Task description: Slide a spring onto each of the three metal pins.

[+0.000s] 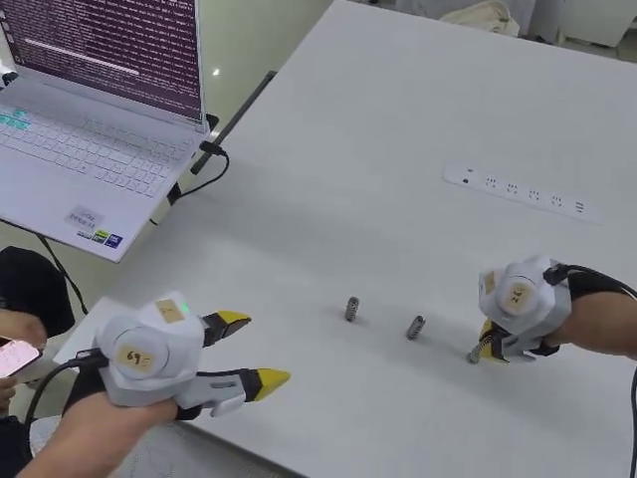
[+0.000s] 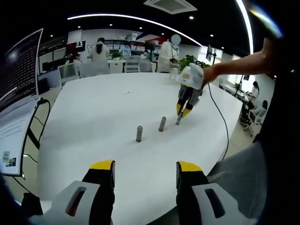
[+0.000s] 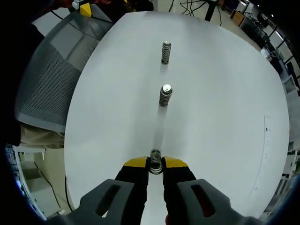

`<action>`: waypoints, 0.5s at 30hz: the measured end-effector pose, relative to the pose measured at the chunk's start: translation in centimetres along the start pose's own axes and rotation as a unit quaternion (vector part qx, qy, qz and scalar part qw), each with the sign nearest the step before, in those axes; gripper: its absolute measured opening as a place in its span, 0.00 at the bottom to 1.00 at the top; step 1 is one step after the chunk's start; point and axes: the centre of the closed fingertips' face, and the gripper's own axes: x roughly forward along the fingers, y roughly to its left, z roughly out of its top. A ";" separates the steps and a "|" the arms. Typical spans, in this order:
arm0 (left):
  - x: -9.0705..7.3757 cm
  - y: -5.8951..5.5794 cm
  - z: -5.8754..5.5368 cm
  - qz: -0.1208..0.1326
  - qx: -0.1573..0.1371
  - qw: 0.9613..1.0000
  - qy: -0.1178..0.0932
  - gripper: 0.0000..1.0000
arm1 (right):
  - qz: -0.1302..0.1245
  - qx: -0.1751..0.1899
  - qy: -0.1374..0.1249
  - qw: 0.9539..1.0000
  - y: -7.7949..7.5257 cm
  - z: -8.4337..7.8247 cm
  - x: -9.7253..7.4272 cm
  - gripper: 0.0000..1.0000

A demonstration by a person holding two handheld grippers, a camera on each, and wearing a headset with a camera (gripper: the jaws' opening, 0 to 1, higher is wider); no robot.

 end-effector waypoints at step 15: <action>-0.2 0.5 0.6 0.004 -0.001 1.000 -0.007 0.49 | 0.001 0.009 0.006 1.000 -0.1 -0.4 1.5 0.09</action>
